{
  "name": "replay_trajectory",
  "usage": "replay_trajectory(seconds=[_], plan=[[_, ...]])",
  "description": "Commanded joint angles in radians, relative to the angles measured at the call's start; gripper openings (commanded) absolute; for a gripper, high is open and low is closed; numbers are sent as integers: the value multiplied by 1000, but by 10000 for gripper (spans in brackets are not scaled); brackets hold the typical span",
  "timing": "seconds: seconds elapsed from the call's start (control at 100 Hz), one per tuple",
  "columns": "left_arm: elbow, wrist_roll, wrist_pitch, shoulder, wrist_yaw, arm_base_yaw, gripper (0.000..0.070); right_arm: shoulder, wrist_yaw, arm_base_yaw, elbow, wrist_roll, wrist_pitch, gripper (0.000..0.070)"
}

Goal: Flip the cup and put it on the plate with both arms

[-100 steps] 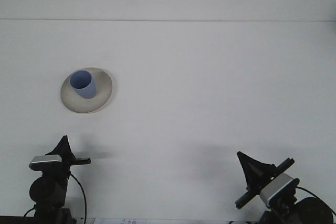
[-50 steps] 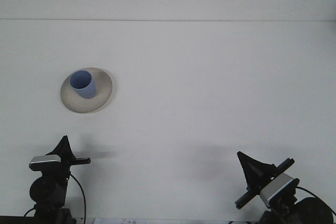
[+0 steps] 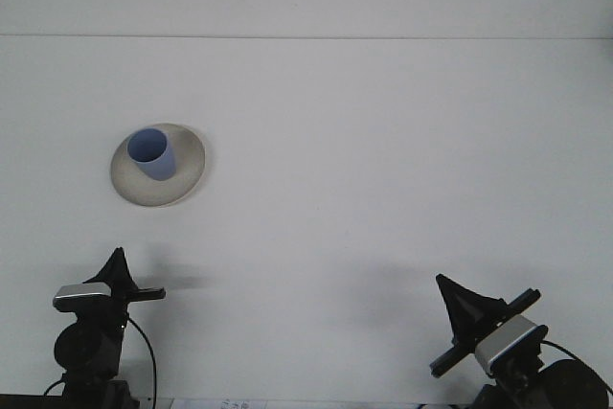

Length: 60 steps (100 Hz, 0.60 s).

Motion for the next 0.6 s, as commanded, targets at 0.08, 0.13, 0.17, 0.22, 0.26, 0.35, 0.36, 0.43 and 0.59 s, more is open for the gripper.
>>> replay_trajectory(seconds=[0.08, 0.13, 0.17, 0.22, 0.26, 0.35, 0.36, 0.43, 0.59], plan=[[-19, -5, 10, -2, -4, 1, 15, -21, -8, -212, -88, -30, 57, 6], [-19, -5, 10, -2, -4, 1, 15, -44, -37, -315, -153, -23, 115, 6], [-19, -5, 10, -2, -4, 1, 15, -66, -82, -399, -211, -11, 166, 6], [-19, -5, 10, -2, -4, 1, 15, -97, -153, -503, -286, 14, 229, 6], [-19, -5, 10, -2, -4, 1, 15, -121, -202, -578, -340, 39, 265, 6], [-19, -5, 10, -2, -4, 1, 15, -128, -272, -708, -437, 111, 332, 6], [-19, -5, 10, -2, -4, 1, 15, -128, -275, -720, -445, 119, 336, 6], [-19, -5, 10, -2, -4, 1, 15, -128, -283, -774, -501, 160, 367, 6], [-19, -5, 10, -2, -4, 1, 15, -128, -276, -808, -563, 150, 386, 6]])
